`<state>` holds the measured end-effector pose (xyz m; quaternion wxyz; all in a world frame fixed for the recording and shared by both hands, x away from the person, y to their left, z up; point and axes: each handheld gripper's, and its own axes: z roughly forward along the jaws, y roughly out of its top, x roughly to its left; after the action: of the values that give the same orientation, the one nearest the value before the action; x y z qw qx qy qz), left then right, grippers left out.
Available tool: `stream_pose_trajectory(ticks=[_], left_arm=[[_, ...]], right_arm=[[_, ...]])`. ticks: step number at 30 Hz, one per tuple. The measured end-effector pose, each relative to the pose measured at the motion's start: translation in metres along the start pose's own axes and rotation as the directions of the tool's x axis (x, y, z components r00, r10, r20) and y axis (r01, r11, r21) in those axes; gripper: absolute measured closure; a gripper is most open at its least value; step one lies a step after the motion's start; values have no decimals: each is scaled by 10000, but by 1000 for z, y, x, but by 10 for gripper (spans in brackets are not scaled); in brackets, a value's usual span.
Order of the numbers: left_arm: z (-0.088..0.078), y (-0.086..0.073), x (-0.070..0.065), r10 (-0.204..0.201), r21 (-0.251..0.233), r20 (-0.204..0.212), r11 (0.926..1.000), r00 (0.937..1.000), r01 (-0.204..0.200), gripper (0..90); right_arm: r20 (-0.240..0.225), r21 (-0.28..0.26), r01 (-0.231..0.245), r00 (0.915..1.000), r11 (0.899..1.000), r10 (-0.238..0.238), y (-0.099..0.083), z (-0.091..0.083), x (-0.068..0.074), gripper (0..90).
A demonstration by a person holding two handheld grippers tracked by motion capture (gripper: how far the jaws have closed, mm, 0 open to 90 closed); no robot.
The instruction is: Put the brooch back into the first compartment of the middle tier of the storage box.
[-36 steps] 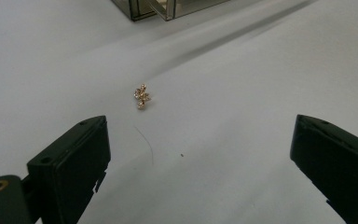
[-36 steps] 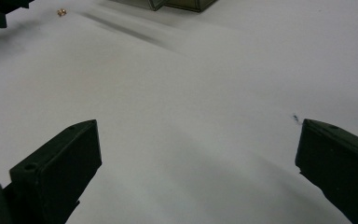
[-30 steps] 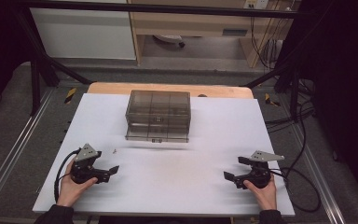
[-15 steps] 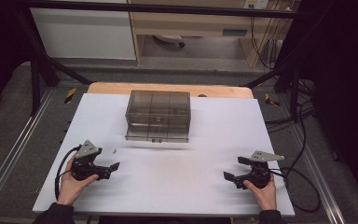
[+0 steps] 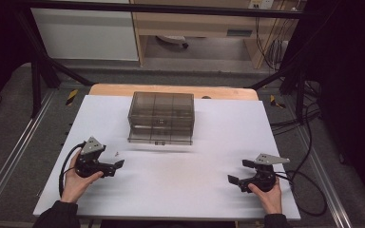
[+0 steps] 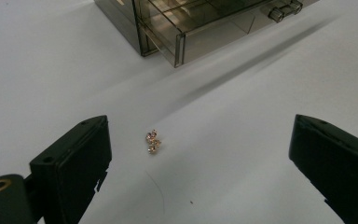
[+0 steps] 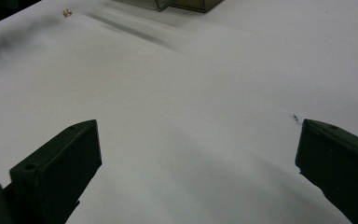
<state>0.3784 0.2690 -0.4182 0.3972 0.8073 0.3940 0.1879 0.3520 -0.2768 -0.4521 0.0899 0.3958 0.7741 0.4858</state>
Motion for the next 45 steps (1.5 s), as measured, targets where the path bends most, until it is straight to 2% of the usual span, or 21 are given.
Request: stream_pose_trajectory(ticks=[8, 18, 19, 24, 25, 29, 30, 32, 36, 45], left_arm=[[7, 4, 5, -54, 105, -123, 9999, 9999, 55, 59], [18, 3, 15, -433, 512, -542, 9976, 9976, 461, 92], [20, 2, 16, -401, 598, -730, 9972, 9965, 445, 107], [25, 2, 18, -390, 685, -987, 9966, 9943, 459, 178], [26, 2, 18, -419, 729, -1026, 9961, 9938, 495, 221], [32, 0, 19, -447, 949, -1047, 9940, 9935, 547, 260], [32, 0, 18, -414, 997, -1046, 9937, 9937, 519, 298], [33, 0, 18, -388, 1003, -1076, 9937, 9934, 497, 317], [33, 1, 18, -466, 938, -1116, 9939, 9927, 572, 428], [34, 0, 18, -494, 1004, -1194, 9930, 9916, 615, 571]], right_arm=[[22, 26, 22, 10000, 10000, -22, 0, 0, 0, 5], [40, 40, 30, 10000, 10000, -30, 0, 0, 0, 5], [43, 38, 35, 10000, 10000, -35, 0, 0, 0, 5], [47, 73, 40, 10000, 10000, -40, 0, 1, 0, 5], [48, 77, 37, 10000, 10000, -37, 0, 1, 0, 5], [44, 85, 42, 10000, 10000, -43, 0, 1, 0, 5], [44, 90, 46, 10000, 9999, -46, 0, 1, 0, 5], [50, 80, 42, 10000, 10000, -43, 0, 1, 0, 5], [70, 74, 56, 10000, 10000, -57, 0, 1, 0, 5], [78, 88, 58, 10000, 9999, -59, 0, 1, 0, 5]])
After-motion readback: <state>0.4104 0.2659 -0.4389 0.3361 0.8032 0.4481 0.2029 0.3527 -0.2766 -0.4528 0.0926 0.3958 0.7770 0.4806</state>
